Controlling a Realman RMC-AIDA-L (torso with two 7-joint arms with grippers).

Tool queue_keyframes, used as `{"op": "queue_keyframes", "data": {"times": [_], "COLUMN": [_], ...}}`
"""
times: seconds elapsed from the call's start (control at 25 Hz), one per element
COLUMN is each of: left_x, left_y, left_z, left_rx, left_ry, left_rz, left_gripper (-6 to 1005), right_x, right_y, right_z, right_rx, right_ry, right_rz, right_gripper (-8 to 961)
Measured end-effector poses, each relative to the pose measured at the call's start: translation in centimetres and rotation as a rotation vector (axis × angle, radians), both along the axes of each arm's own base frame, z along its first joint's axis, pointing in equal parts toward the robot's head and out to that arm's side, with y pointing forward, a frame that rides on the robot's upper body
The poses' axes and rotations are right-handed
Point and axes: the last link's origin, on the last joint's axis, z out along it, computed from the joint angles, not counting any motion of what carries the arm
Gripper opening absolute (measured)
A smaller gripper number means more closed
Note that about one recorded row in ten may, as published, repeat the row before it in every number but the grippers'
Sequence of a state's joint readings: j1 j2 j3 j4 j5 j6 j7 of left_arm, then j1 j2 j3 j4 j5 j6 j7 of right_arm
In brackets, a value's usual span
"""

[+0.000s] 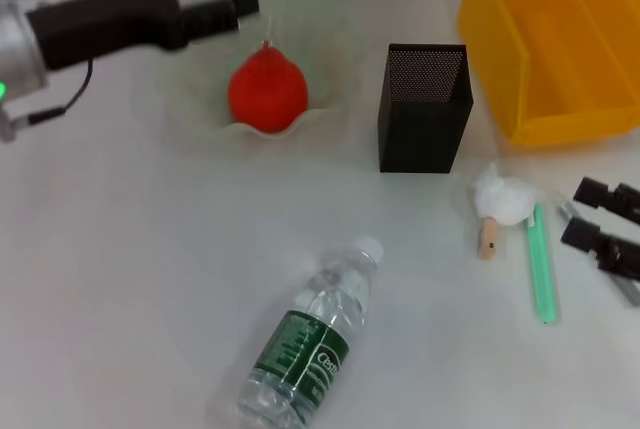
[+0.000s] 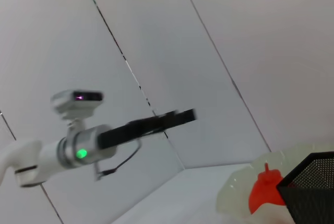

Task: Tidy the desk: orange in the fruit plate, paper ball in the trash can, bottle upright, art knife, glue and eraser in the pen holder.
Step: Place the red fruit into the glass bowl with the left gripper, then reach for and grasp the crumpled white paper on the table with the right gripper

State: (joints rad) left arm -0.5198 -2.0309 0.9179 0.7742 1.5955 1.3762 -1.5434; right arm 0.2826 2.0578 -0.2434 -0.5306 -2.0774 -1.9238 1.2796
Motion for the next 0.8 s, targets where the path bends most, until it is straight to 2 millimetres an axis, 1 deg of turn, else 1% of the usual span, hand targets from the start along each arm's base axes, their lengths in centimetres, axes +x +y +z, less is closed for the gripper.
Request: {"op": "queue_keyframes", "data": {"times": [0.04, 0.08, 0.12, 0.2, 0.24, 0.28, 0.32, 0.4, 0.44, 0.48, 0.56, 0.72, 0.76, 0.8], "left_x": [0.0, 0.0, -0.3, -0.8, -0.8, -1.2, -2.0, -2.5, -2.5, -2.7, -2.8, -2.6, -2.5, -2.5], "left_y": [0.0, -1.3, -3.3, -5.2, -5.2, -6.3, -7.8, -8.5, -8.5, -9.0, -9.2, -9.1, -9.1, -9.1], "left_z": [0.0, 0.2, 0.1, -0.3, -0.3, -0.7, -1.6, -2.4, -2.4, -3.3, -3.7, -4.2, -4.3, -4.3], "left_rx": [0.0, -0.042, -0.126, -0.21, -0.21, -0.256, -0.32, -0.348, -0.348, -0.371, -0.382, -0.396, -0.4, -0.4], "left_ry": [0.0, -0.006, 0.003, 0.012, 0.012, 0.021, 0.036, 0.048, 0.048, 0.06, 0.066, 0.072, 0.07, 0.07], "left_rz": [0.0, -0.064, -0.154, -0.215, -0.215, -0.236, -0.241, -0.225, -0.225, -0.211, -0.207, -0.211, -0.212, -0.212], "left_gripper": [696, 720, 744, 792, 800, 808, 815, 831, 838, 846, 854, 854, 854, 853], "right_x": [-0.2, -0.3, -0.6, -1.3, -1.7, -2.2, -2.7, -4.0, -4.7, -5.5, -7.1, -9.9, -10.6, -10.6], "right_y": [0.6, 1.1, 1.7, 2.9, 3.4, 3.9, 4.5, 5.5, 6.0, 6.5, 7.4, 8.6, 9.1, 9.1], "right_z": [0.5, 0.9, 1.4, 2.7, 3.4, 4.1, 4.9, 6.3, 6.8, 7.5, 8.4, 9.3, 9.1, 9.1], "right_rx": [-0.02, -0.037, -0.048, -0.065, -0.069, -0.078, -0.084, -0.118, -0.143, -0.179, -0.235, -0.304, -0.322, -0.322], "right_ry": [0.002, 0.003, 0.0, -0.02, -0.038, -0.058, -0.086, -0.142, -0.17, -0.218, -0.317, -0.557, -0.702, -0.702], "right_rz": [-0.009, -0.017, -0.015, -0.001, 0.003, 0.007, 0.012, 0.012, 0.001, -0.021, -0.063, -0.184, -0.262, -0.262], "right_gripper": [814, 814, 814, 814, 814, 814, 814, 814, 814, 814, 814, 814, 814, 814]}}
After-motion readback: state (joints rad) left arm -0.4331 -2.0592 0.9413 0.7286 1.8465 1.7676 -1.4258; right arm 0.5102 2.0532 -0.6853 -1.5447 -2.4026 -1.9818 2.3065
